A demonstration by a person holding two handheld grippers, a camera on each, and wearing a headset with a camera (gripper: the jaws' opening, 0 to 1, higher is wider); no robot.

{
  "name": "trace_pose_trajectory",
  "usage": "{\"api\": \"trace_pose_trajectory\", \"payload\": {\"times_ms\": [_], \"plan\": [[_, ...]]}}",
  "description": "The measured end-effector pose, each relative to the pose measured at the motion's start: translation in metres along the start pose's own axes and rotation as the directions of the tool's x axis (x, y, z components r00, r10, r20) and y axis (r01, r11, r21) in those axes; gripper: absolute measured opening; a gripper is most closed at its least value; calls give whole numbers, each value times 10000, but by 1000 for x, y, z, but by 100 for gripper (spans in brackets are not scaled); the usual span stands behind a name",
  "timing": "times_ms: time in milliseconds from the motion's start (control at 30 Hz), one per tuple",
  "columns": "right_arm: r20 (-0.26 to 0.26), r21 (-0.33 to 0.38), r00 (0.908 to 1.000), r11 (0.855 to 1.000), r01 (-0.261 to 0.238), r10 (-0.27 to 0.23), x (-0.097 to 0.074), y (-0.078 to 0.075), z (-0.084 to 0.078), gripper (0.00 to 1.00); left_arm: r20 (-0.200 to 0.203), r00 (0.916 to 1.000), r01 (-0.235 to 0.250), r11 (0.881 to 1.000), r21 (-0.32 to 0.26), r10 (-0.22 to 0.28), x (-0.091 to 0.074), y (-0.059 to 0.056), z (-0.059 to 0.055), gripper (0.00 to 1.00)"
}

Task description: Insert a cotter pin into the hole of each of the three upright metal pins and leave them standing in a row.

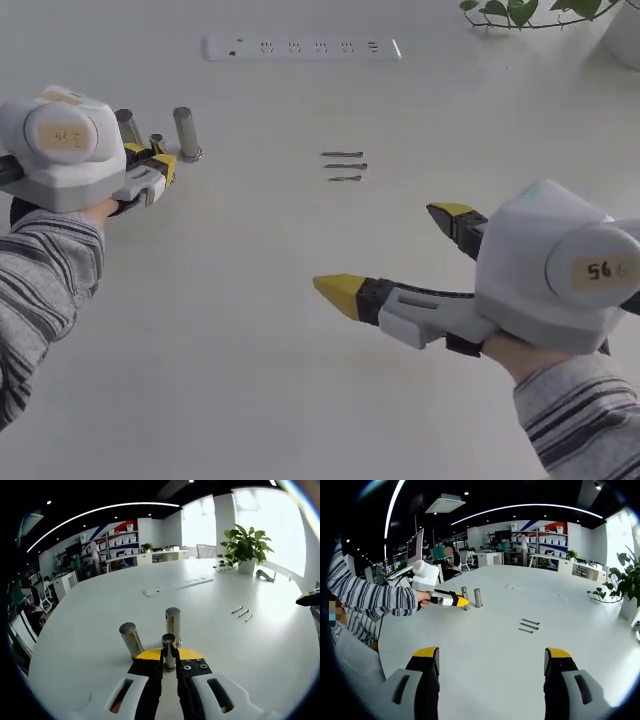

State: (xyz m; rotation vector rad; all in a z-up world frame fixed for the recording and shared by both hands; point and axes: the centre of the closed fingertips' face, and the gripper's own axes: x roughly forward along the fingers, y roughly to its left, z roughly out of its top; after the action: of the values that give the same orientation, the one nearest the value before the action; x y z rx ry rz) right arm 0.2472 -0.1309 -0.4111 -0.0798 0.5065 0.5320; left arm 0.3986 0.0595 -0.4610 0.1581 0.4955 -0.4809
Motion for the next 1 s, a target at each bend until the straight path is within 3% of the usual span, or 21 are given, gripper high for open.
{"api": "trace_pose_trajectory", "payload": {"times_ms": [200,433,800,1000], "plan": [[-67,2,10000,10000,23,-23,-2,-1,-2,85,-32,10000,-8,9999,136,9,-3,0,-1,5],[-115,-128,9999,9999,-19,18,-3,-1,-2,84,-107,9998,189,9985,520,-184,-12,-10,-4,5],[-252,-143,9995,9997,-179,175,-4,5,-3,82,33,9962,867,9946,571,-870,-24,-41,-4,5],[-361,-118,9992,9998,-182,177,-6,6,-6,82,122,9922,1230,9912,498,-1238,-31,-63,-5,5]]}}
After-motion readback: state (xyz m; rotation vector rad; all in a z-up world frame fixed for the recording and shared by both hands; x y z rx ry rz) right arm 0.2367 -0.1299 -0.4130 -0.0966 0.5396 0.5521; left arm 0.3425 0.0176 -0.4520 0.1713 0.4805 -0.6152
